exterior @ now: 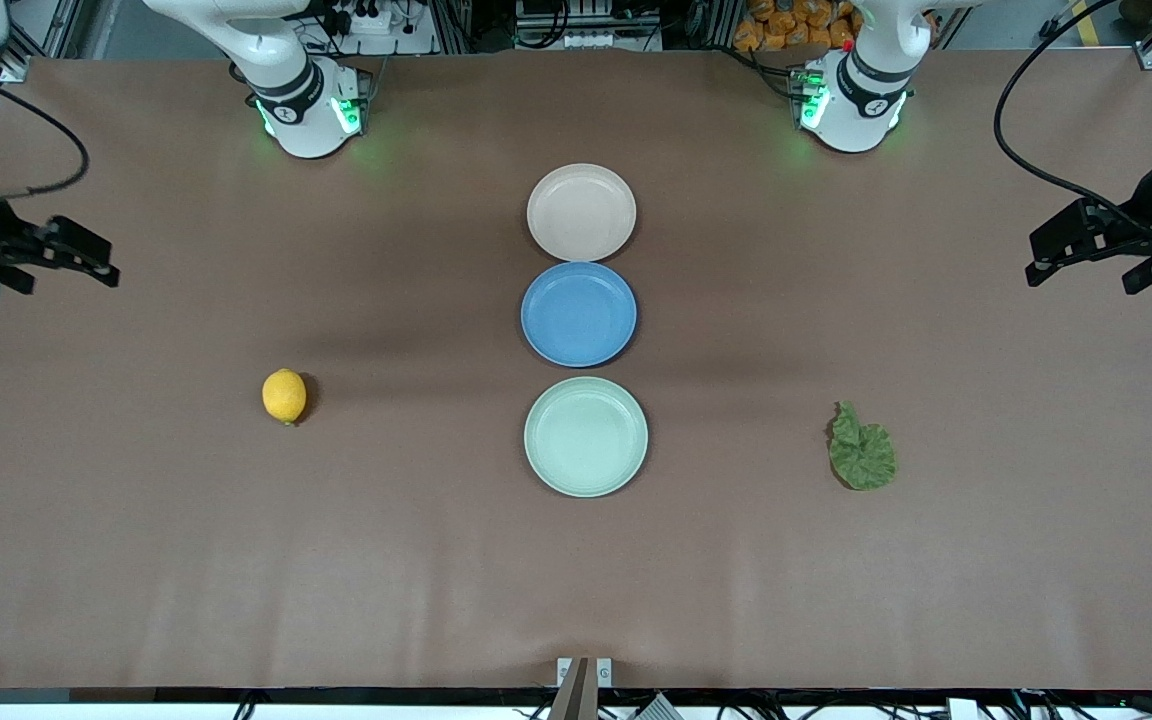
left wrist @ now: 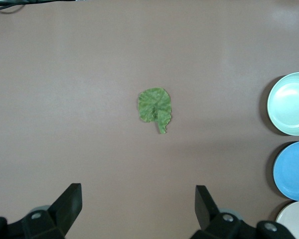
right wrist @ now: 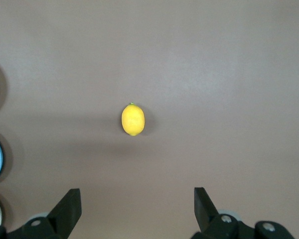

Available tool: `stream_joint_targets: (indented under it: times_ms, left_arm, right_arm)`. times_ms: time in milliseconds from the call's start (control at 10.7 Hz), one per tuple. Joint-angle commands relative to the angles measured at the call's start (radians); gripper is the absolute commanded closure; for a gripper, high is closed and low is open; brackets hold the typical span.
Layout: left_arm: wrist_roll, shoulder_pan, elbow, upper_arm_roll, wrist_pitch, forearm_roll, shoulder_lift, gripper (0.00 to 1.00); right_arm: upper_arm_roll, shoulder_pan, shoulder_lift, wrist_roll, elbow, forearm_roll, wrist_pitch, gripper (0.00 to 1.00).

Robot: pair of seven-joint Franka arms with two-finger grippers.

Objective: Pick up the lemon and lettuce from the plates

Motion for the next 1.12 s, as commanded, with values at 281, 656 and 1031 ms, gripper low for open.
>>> stream_joint_targets:
  times_ms: [281,656,1031]
  left_arm:
    - [0.005,0.000,0.003,-0.004,-0.016,0.026,-0.007,0.00]
    - [0.005,0.000,0.003,-0.004,-0.016,0.025,-0.007,0.00]
    - [-0.008,0.000,0.002,-0.004,-0.024,0.020,-0.005,0.00]
  right_arm:
    - [0.019,-0.021,0.017,-0.001,0.113,-0.008,-0.052,0.00]
    - [0.016,-0.021,0.011,0.000,0.114,-0.007,-0.064,0.00]
    - [0.016,-0.023,0.013,0.008,0.117,-0.009,-0.078,0.00]
